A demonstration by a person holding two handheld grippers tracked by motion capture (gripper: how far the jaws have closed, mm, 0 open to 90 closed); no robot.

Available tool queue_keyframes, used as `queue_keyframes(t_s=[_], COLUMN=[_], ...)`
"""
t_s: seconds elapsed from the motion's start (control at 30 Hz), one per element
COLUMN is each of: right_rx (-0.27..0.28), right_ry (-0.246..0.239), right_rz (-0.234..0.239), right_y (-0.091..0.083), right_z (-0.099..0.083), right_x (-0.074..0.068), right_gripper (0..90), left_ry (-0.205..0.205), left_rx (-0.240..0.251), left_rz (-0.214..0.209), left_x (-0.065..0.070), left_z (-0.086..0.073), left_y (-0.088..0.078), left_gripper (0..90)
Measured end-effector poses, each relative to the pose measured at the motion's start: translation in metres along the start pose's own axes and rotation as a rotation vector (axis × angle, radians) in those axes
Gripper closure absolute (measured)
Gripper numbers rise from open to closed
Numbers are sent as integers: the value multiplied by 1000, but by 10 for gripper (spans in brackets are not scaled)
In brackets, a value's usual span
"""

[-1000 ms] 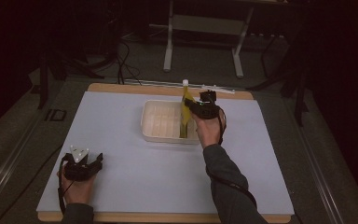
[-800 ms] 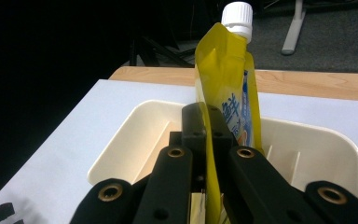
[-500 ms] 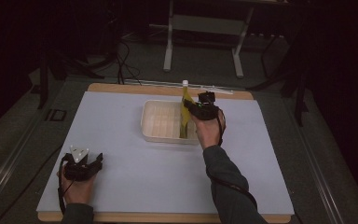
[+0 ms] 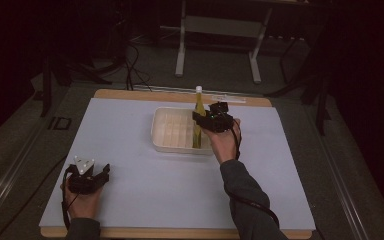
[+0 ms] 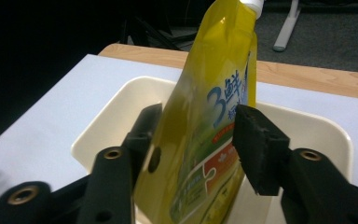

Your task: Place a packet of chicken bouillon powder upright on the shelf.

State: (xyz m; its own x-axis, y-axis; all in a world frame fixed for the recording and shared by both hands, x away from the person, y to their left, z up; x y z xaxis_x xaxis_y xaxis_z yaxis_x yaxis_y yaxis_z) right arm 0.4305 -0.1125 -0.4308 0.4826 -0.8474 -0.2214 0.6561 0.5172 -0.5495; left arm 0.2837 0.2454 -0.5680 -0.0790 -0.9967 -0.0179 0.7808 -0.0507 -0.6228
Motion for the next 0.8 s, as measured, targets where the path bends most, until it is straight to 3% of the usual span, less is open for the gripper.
queue_keyframes(t_s=[0.5,0.8], right_rx=[-6,-6], right_ry=[-95,-112], right_rz=[18,25], right_y=[-26,-45], right_z=[-5,-19], right_x=[0,7], right_gripper=[423,418], left_ry=[-3,-8], left_rx=[5,9], left_rz=[3,4], left_x=[0,-1], left_z=[0,0], left_y=[0,-1], left_gripper=[431,432])
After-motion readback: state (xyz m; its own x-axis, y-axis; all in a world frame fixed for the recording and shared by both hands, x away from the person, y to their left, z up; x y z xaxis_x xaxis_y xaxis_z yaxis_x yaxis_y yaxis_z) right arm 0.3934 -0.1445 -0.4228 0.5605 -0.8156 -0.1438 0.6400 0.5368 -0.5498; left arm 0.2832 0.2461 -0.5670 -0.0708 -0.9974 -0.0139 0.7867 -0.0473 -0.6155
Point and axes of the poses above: each handheld gripper's, and its own axes: y roughly forward along the jaws, z roughly out of its top, x roughly to its right, the point moved 3 cm from there along y, roughly forward along the jaws, and after that the axes turned 2 degrees about -x, right-handed, at the moved point
